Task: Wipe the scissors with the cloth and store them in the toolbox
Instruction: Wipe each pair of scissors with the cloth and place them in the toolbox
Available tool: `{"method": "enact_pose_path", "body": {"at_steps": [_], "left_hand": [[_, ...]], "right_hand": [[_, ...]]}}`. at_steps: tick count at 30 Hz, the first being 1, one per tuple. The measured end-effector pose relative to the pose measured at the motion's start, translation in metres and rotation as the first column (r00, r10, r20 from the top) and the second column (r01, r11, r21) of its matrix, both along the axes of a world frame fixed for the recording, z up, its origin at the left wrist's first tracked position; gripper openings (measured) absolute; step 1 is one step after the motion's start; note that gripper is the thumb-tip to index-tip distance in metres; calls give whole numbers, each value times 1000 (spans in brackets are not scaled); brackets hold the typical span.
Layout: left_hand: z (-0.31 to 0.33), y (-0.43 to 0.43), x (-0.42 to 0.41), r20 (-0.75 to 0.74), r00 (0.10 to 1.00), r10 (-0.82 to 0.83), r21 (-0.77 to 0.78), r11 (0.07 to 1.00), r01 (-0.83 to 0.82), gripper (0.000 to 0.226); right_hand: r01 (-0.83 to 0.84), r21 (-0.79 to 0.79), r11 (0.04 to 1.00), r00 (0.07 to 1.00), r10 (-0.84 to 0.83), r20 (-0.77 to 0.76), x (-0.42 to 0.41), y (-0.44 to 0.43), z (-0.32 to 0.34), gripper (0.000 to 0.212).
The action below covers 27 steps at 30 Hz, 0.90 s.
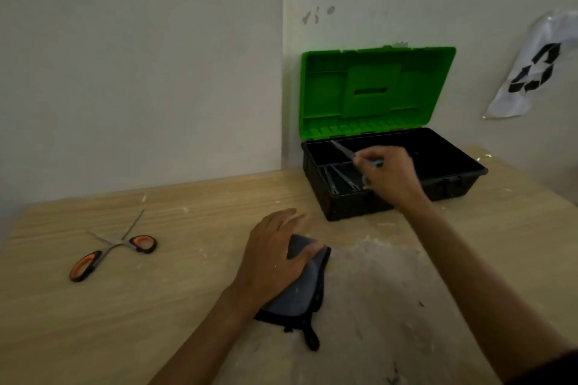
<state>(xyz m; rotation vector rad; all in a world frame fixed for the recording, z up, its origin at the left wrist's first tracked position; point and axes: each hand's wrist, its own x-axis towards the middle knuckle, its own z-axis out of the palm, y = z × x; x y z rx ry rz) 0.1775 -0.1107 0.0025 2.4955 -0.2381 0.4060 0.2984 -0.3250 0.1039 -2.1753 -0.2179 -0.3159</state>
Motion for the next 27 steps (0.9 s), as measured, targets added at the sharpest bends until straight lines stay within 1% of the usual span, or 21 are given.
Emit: {"method": "enact_pose_path", "body": {"at_steps": [1,3,4,7,9,11,13,15,19,22,27], "left_hand": [[-8,0,-1,-41,999,-5,60,998,7,62],[-21,-3,0,-77,997,15,148,989,-3,71],[-25,-4,1,-73,997,24,174,985,-11,74],[-26,-4,4,-57,998,33,178,984,-22,71],[-24,-3,2,-62,998,30,174,985,-19,69],[-21,-5,1,-61,998,24,165,986,-14,68],[-19,-6,0,-67,998,16,166,986,-5,68],[-18,-5,-1,-72,997,16,167,986,-4,67],[-17,-5,-3,-87,996,12,162,987,2,67],[-17,-5,-3,-85,996,14,151,989,-1,64],[-18,-4,-2,-88,996,14,169,986,1,65]], "right_hand": [[55,-42,998,998,-55,-8,21,-14,3,16],[156,-135,979,982,-168,-81,62,-38,4,31],[208,-196,958,964,-235,-123,80,-49,2,33],[296,-357,886,889,-392,-236,115,-66,-12,24],[309,-444,841,854,-451,-260,125,-66,-24,32],[300,-490,818,843,-468,-265,130,-64,-33,39],[273,-512,814,842,-459,-281,134,-64,-37,40],[259,-541,800,846,-458,-273,134,-64,-40,39],[261,-636,726,849,-486,-206,133,-68,-38,31],[248,-642,726,844,-487,-224,136,-72,-37,34],[271,-621,735,830,-506,-236,139,-74,-39,37]]}}
